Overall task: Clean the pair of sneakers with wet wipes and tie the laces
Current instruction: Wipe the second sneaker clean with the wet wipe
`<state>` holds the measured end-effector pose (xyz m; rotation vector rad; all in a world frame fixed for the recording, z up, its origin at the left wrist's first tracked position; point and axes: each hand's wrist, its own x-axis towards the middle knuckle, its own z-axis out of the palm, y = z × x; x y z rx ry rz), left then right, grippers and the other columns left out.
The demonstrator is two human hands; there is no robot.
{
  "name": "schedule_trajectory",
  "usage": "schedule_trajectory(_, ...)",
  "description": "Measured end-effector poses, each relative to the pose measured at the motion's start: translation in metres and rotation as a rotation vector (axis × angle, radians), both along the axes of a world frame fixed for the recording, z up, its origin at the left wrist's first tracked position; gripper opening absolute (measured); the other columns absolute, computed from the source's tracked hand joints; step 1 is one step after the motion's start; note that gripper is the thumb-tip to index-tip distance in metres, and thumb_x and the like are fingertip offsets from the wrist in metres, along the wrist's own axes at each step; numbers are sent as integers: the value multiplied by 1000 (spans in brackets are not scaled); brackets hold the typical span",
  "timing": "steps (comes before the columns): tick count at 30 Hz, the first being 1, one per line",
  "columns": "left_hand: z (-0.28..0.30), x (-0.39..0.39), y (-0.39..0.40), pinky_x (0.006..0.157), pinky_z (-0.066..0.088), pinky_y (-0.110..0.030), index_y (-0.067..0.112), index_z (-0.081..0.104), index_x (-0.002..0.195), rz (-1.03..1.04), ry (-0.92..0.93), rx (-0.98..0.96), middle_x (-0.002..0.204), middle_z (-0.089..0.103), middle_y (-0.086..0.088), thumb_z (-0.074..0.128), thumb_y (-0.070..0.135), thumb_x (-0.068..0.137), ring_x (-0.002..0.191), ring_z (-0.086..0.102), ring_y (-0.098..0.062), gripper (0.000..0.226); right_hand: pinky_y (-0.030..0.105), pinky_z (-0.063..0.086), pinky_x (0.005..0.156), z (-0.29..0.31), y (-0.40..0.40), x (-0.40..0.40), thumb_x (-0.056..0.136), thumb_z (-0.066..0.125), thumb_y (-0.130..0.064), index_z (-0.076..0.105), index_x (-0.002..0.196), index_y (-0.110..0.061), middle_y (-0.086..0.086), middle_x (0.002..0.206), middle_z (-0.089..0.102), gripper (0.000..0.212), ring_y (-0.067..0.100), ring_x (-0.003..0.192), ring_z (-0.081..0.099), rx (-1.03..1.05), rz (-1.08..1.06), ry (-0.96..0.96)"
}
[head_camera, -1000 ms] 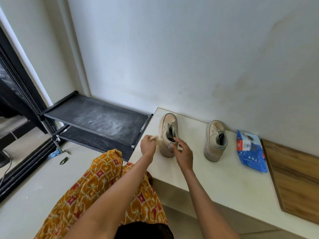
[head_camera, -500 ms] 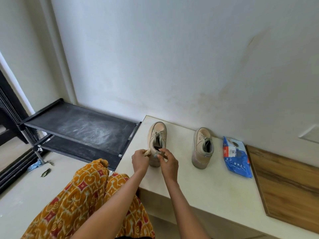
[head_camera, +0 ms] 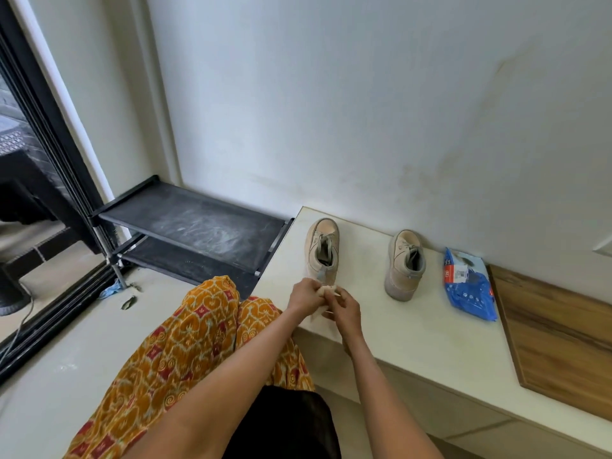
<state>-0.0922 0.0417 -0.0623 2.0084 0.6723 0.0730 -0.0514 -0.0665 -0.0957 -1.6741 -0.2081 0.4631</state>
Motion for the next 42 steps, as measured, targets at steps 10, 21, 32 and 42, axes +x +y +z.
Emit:
schedule_trajectory(10, 24, 16, 0, 76, 49, -38, 7, 60, 111, -50, -238, 462, 114, 51, -9, 54, 15, 91, 106, 47, -23, 22, 45, 55, 86, -1, 12, 37, 85, 69, -19, 62, 88, -17, 8, 95, 69, 8, 24, 91, 66, 2, -514, 53)
schedule_trajectory(21, 5, 36, 22, 56, 50, -32, 7, 65, 92, -305, -221, 876, 95, 56, -6, 62, 7, 86, 99, 50, -22, 7, 25, 43, 63, -19, 42, 29, 90, 57, -12, 74, 99, -11, 9, 97, 73, 19, 25, 84, 65, -270, -463, -223)
schedule_trajectory(32, 4, 29, 71, 54, 49, -37, 9, 67, 91, -344, -331, 863, 98, 59, -5, 60, 4, 85, 88, 50, -24, 10, 31, 48, 66, -32, 59, 37, 88, 55, -22, 74, 99, -23, 5, 95, 71, 22, 27, 92, 60, -431, -370, -251)
schedule_trajectory(42, -2, 11, 99, 49, 52, -31, 7, 68, 93, -333, -390, 944, 92, 59, -6, 68, 12, 83, 85, 54, -22, 11, 25, 47, 77, -8, 96, 19, 93, 57, -26, 63, 119, -10, 7, 111, 58, 31, 16, 96, 57, -156, -404, -363)
